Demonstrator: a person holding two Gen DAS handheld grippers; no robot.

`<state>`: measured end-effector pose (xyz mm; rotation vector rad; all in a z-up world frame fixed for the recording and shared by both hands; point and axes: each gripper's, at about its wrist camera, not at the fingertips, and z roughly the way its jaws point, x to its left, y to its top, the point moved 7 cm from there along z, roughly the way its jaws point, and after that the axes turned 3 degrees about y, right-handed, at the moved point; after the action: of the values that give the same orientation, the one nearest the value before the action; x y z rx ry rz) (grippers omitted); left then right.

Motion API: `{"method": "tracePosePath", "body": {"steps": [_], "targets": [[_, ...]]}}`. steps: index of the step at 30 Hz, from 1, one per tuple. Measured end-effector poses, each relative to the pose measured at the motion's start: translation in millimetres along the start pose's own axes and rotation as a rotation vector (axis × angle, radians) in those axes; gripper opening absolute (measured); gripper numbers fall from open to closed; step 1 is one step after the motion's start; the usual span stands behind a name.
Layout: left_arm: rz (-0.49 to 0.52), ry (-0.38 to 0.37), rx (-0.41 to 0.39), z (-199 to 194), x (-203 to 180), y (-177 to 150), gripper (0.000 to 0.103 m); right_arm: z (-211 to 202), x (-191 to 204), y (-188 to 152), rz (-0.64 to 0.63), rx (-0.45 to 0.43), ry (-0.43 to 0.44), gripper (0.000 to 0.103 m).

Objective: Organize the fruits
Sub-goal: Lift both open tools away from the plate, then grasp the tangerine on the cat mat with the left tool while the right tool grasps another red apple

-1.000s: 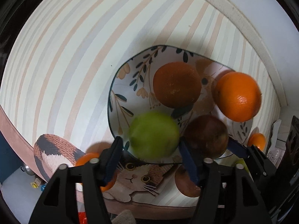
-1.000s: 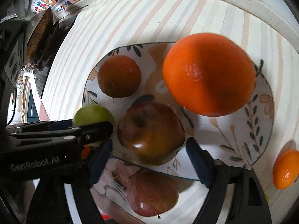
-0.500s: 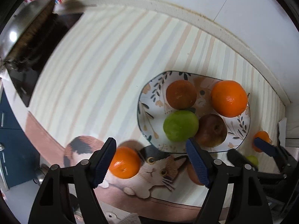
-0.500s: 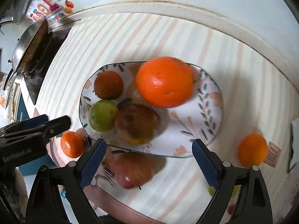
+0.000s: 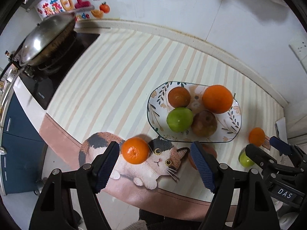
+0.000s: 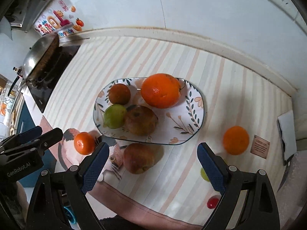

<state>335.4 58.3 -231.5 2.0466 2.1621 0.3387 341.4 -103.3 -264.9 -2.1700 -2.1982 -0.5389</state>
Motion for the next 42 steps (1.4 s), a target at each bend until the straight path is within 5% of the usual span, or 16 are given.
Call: {"method": "tracePosePath", "body": {"steps": [11,24,33,42], "targets": [[0.002,-0.03,-0.131,-67.6,2.3,-23.3,0.076,-81.1,17.7,-24.2,-0.027,-0.13,0.011,0.095],[0.015,-0.065,-0.175,-100.8,-0.1,-42.5,0.076,-127.9,32.5,-46.7,-0.018,-0.196,0.041,0.095],[-0.014,-0.043,-0.138,-82.2,11.6,-44.5,0.076,-104.9,33.2,-45.9,0.004,-0.152,0.081,0.095],[-0.093,0.018,0.008,-9.9,46.2,-47.5,0.076,-10.7,27.5,-45.3,0.042,0.013,0.094,0.095]]}}
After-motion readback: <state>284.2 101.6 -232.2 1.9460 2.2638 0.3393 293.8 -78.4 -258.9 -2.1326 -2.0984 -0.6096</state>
